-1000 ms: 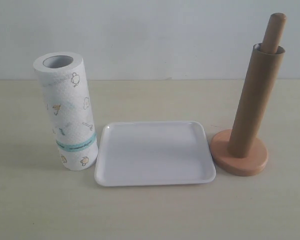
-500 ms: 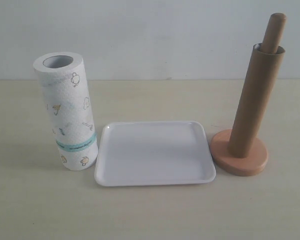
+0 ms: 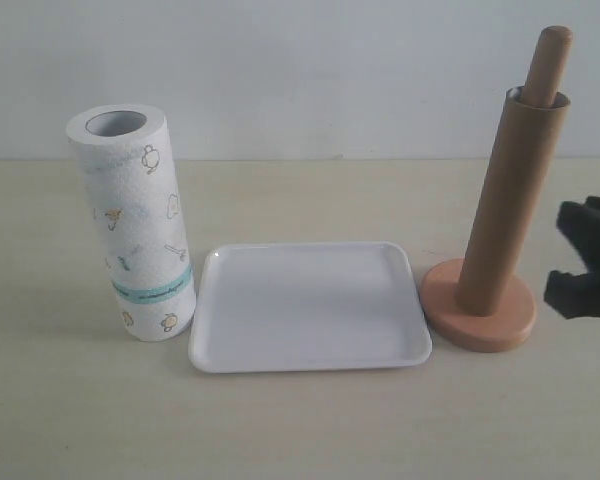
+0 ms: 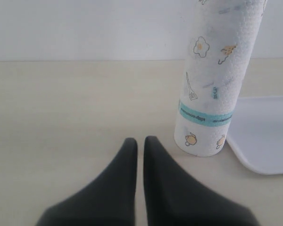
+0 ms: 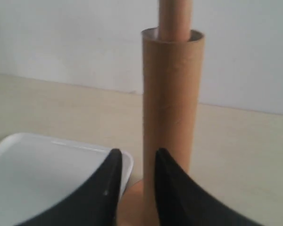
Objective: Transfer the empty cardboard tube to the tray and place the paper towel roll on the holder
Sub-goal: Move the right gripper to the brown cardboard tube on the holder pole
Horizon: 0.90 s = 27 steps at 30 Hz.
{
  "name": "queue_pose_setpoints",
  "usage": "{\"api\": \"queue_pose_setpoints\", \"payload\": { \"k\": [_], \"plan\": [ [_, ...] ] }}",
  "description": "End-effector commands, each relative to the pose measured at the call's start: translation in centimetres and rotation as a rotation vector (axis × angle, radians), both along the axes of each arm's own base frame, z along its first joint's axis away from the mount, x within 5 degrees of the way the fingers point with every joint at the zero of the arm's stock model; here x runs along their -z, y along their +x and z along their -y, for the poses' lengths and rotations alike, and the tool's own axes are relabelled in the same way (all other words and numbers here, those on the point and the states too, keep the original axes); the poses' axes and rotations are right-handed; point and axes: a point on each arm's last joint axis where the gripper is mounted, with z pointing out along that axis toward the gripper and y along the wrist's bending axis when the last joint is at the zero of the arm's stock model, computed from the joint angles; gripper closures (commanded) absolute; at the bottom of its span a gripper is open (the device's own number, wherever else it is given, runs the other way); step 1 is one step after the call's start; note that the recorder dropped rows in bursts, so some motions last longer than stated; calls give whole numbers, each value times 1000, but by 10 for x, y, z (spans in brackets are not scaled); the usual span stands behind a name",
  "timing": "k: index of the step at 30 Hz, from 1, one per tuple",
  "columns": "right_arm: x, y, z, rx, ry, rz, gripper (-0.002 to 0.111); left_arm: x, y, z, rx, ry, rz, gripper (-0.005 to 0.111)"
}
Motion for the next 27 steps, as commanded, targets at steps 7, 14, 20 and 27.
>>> {"api": "queue_pose_setpoints", "payload": {
  "k": [7,14,20,27],
  "plan": [
    [11,14,-13,-34,46,-14,24,1,0,0,8,-3,1,102],
    [20,29,-20,-59,-6,99,22,1,0,0,8,-3,1,102],
    [36,47,-17,40,-13,176,22,1,0,0,8,-3,1,102],
    [52,69,-16,134,8,179,22,1,0,0,8,-3,1,102]
  ]
}}
